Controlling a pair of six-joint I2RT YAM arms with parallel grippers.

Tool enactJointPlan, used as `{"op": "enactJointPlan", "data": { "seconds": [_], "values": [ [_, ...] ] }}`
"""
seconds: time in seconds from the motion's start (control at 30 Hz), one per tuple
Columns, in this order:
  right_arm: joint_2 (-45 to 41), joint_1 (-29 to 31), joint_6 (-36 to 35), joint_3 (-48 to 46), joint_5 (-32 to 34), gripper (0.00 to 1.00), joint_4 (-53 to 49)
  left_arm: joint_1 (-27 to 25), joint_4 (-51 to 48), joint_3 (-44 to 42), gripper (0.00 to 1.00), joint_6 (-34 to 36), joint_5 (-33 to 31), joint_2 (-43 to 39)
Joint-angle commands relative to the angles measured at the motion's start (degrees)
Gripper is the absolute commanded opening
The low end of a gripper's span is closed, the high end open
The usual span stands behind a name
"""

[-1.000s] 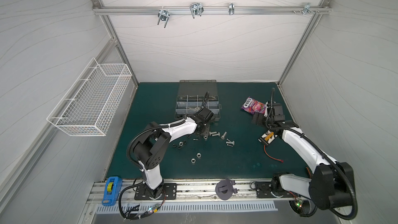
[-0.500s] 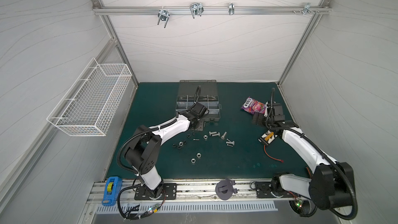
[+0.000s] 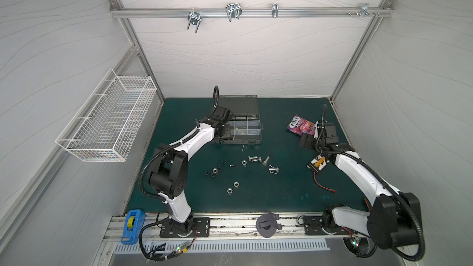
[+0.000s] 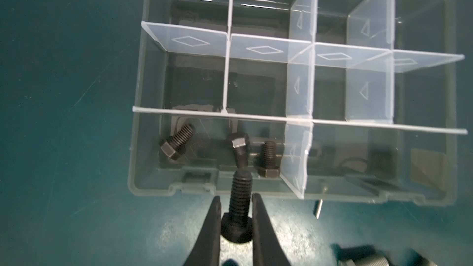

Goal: Sort the screws and nuts into containers
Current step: 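Lower the bolt into a compartment and open the left gripper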

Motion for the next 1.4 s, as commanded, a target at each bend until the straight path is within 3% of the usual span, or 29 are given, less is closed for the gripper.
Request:
{"op": "enactJointPlan", "data": {
  "seconds": [0.0, 0.47, 0.83, 1.03, 1.23, 1.37],
  "values": [
    [-0.4, 0.4, 0.2, 0.4, -0.3, 0.99, -0.4, 1.2, -1.0, 3.2, 0.13, 1.2, 1.1, 2.8],
    [0.1, 0.4, -0.1, 0.7, -0.3, 0.99, -0.6, 4.4, -0.4, 5.9, 0.14, 2.4, 0.9, 9.0],
    [0.6, 0.4, -0.1, 0.7, -0.5, 0.99, -0.6, 4.8, -0.3, 6.1, 0.31, 2.6, 0.5, 10.7],
    [0.4, 0.7, -0.4, 0.8, -1.2, 0.99, -0.9, 4.8, -0.4, 5.5, 0.35, 2.0, 0.8, 9.6],
    [-1.5, 2.4, -1.5, 0.4, -0.2, 0.99, -1.1, 4.8, -0.3, 3.2, 0.47, 0.8, 2.0, 5.4],
    [-1.6, 2.8, -1.4, 0.6, 0.0, 0.99, -2.4, 4.8, 0.2, 1.3, 0.67, -0.7, 3.1, 1.0]
  ]
}}
